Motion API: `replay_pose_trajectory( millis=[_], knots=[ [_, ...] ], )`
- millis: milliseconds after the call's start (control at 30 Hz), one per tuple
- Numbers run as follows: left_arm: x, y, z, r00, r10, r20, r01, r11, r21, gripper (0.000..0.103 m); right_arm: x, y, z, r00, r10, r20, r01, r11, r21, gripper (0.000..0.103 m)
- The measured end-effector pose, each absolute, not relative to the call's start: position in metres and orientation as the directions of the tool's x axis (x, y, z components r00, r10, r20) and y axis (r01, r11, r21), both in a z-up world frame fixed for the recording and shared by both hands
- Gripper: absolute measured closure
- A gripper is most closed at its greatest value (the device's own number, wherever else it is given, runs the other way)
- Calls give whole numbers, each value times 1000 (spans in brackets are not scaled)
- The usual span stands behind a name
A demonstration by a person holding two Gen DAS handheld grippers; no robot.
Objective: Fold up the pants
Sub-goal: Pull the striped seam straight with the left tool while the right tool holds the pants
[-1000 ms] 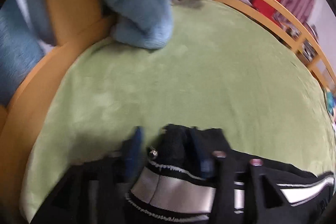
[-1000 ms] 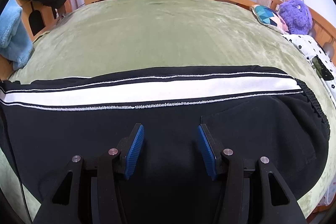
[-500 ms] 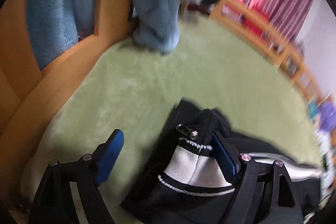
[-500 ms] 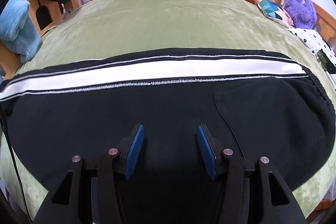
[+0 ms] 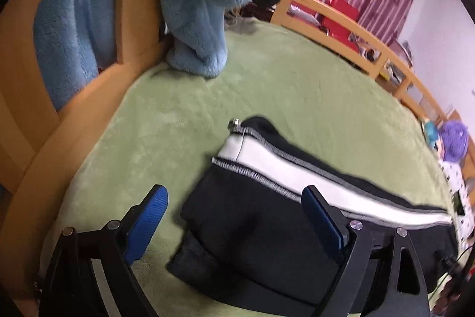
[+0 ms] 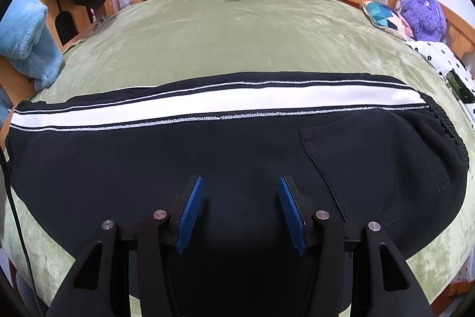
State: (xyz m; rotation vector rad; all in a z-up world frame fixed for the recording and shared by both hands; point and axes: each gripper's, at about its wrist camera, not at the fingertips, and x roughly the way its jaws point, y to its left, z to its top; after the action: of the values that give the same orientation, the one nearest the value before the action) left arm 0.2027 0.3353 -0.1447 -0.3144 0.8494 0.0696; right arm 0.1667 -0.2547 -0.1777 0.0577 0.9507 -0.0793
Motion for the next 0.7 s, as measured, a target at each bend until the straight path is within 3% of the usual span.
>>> replay_pose_trajectory(
  millis=[167,233,333,400,467,600,700],
  knots=[
    [211,361,-178,655,-43,-754,-259,925,-278,25,162,-253,-183,556,-48,-830,87,996,0,51],
    [214,366,-185,661,-72,-747,-241,922,-303,35,159,-253,-184,553,-67,-831,90,996,-21,51],
    [225,364,-199,639,-162,-751,-177,920,-350,60,157,-256,-187,536,-87,-840,105,994,-36,51],
    [228,363,-202,623,-172,-763,-183,916,-356,91,159,-257,-190,524,-93,-847,124,992,-33,51],
    [221,366,-188,639,-269,-720,-139,881,-452,91,163,-255,-192,518,-93,-850,132,991,-28,51],
    [192,375,-144,707,-278,-650,-115,862,-494,92,168,-245,-191,520,-82,-850,104,994,-33,51],
    [177,376,-142,681,-271,-680,-143,861,-488,92,169,-234,-189,535,-72,-842,71,997,-40,51]
  ],
)
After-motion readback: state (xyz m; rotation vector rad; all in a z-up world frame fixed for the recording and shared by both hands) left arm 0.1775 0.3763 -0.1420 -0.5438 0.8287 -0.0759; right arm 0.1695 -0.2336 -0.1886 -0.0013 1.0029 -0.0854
